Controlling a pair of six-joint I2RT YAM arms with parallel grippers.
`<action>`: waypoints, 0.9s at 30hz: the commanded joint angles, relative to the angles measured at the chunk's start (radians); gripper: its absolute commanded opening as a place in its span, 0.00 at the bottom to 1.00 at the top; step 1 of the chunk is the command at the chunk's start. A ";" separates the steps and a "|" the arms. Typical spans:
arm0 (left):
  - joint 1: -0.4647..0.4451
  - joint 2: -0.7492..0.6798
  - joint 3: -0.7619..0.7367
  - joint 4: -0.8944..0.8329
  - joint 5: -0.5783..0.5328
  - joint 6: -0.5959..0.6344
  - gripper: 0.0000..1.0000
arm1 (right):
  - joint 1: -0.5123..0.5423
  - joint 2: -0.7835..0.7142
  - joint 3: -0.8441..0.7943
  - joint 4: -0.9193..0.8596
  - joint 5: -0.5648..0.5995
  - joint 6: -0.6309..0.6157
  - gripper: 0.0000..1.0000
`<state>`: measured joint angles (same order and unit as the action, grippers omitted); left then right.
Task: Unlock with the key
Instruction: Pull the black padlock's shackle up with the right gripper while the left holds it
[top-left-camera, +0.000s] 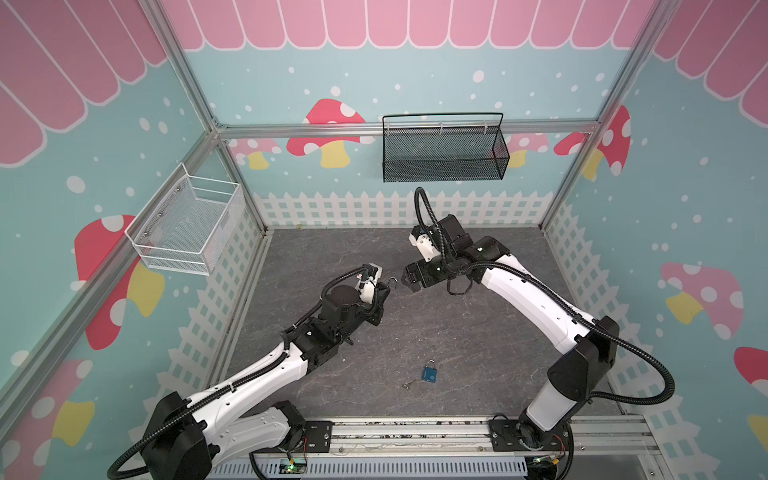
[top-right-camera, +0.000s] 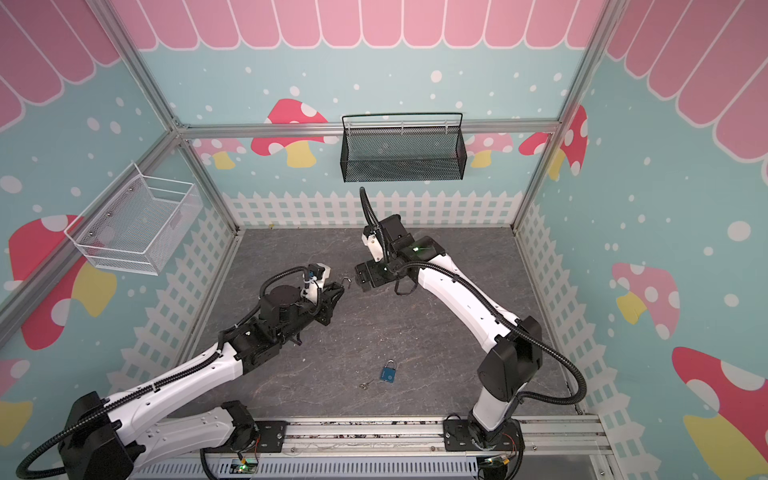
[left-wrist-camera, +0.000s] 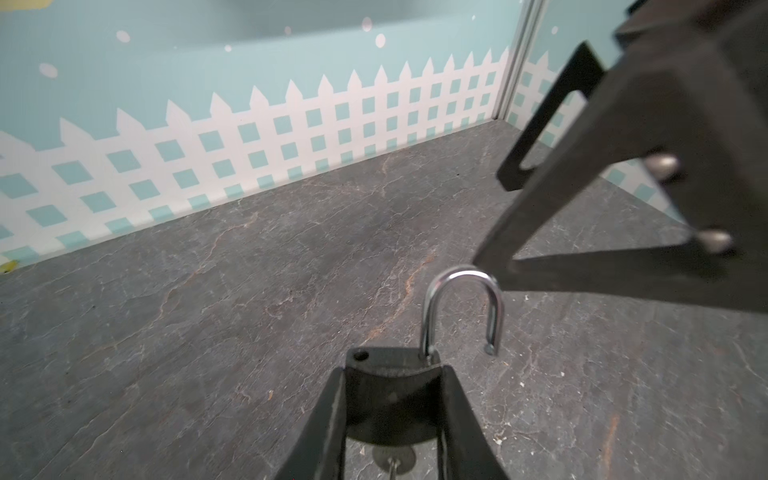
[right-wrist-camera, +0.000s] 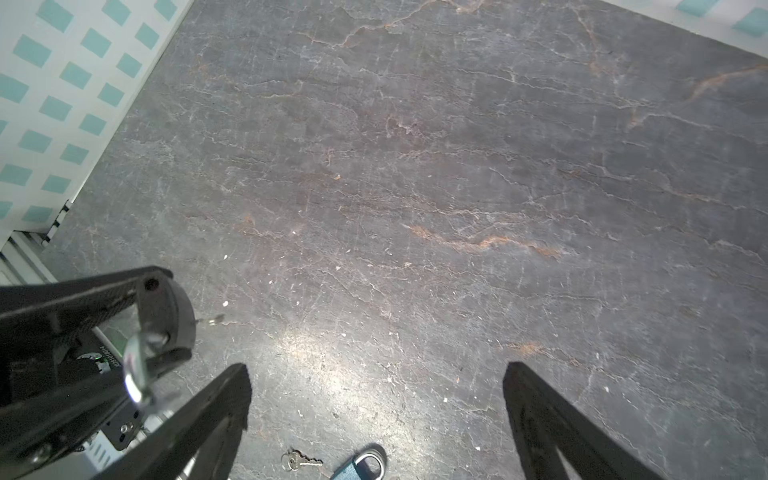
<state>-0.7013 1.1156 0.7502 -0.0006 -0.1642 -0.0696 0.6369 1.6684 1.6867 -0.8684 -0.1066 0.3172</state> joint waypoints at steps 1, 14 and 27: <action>0.005 0.057 0.088 -0.134 -0.099 -0.079 0.00 | -0.013 -0.055 -0.080 0.025 0.037 0.018 0.98; 0.073 0.415 0.297 -0.578 -0.035 -0.384 0.00 | -0.027 -0.233 -0.526 0.309 -0.043 0.181 0.98; 0.125 0.641 0.403 -0.679 -0.006 -0.474 0.00 | -0.028 -0.292 -0.659 0.404 -0.028 0.224 0.98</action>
<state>-0.5827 1.7412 1.1194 -0.6392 -0.1783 -0.5068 0.6147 1.3952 1.0378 -0.4980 -0.1318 0.5251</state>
